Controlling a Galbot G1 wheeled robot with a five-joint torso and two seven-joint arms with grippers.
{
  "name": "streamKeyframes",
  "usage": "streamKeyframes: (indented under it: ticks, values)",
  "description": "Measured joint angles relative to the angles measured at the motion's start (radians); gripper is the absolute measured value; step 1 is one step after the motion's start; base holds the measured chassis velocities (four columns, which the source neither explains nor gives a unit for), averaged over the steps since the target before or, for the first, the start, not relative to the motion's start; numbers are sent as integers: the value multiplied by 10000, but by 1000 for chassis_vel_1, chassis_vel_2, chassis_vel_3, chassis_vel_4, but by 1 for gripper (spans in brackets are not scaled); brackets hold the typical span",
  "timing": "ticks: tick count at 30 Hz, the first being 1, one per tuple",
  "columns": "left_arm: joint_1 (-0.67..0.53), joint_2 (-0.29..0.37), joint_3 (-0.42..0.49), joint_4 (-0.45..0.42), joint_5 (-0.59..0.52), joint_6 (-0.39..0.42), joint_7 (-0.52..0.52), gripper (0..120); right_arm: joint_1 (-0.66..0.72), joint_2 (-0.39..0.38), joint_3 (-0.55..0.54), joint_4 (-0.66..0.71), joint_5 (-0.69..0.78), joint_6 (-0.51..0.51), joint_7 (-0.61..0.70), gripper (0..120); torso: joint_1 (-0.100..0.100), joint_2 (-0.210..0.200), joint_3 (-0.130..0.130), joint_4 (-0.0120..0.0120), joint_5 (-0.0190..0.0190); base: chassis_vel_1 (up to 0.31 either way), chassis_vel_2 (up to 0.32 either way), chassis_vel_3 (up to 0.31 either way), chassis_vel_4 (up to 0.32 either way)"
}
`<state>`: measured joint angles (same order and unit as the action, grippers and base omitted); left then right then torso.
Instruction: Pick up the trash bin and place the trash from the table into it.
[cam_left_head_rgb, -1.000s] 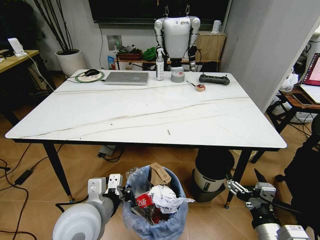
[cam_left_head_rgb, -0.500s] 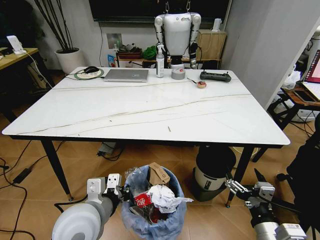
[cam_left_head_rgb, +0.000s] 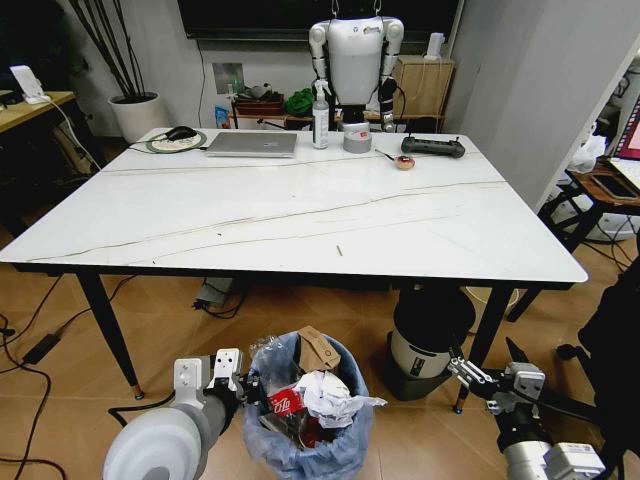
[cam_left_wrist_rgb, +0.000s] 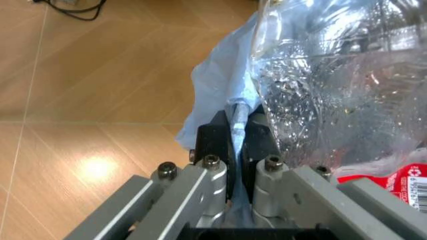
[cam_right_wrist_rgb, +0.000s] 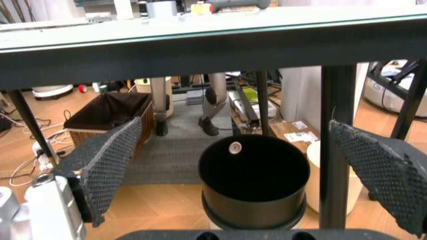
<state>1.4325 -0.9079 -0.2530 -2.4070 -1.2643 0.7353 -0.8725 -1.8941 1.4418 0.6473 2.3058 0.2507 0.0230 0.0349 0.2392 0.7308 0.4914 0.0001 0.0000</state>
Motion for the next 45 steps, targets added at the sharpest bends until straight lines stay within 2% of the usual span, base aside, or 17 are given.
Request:
streamKeyframes:
  ticks: [11,24,45]
  values:
    - [0,-35,31,26,-7,0,0,0,4,20,-24,-48,-11,-36,0,100,-78,-186,-106,0,0,0,0,0,0]
    - [74,-8,-39,32,56,0,-1,0,-184,161,37,-36,-169,162,16,100,-407,-1050,-645,0,0,0,0,0,0]
    - [135,-34,-49,107,151,0,65,0,-186,229,-13,-58,-333,241,34,100,-758,-1943,-1184,0,0,0,0,0,0]
